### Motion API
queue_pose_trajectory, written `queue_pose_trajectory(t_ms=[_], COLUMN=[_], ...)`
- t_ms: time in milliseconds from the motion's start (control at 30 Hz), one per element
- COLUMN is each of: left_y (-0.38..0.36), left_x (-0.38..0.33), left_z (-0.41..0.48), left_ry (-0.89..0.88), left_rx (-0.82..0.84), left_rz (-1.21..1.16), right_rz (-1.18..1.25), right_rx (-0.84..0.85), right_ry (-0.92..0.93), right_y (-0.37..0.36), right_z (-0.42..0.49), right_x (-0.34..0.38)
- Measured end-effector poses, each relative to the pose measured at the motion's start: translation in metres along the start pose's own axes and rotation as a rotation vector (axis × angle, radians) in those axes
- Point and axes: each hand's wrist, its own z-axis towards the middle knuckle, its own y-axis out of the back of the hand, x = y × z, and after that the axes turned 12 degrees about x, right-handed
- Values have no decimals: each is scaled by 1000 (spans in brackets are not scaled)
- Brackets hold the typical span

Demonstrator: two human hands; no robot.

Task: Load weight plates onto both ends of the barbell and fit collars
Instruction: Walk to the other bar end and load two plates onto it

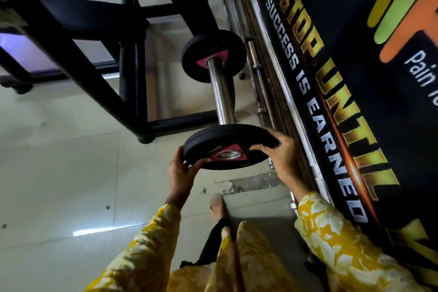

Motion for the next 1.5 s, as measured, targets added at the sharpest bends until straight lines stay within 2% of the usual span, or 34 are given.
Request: queue_pose_trajectory(t_ms=[300, 500, 733, 800, 933, 1100, 1300, 1500], left_y=[97, 194, 311, 349, 422, 494, 527, 540], left_x=[-81, -116, -121, -125, -136, -150, -171, -174], left_z=[-107, -167, -211, -222, -226, -205, -183, -157], left_ry=[-145, -234, -337, -375, -452, -466, -525, -541], left_rx=[-268, -400, -486, -476, -471, -467, -462, -399], left_rz=[42, 31, 124, 134, 195, 275, 325, 315], right_rz=[11, 47, -3, 8, 74, 114, 97, 6], right_rx=[78, 176, 191, 177, 155, 143, 71, -20], right_ry=[303, 476, 669, 711, 682, 691, 733, 758], right_y=[-19, -71, -151, -179, -230, -267, -287, -294], right_z=[-85, -143, -193, -205, -221, -224, -216, -198], right_x=[142, 244, 312, 330, 367, 409, 445, 450])
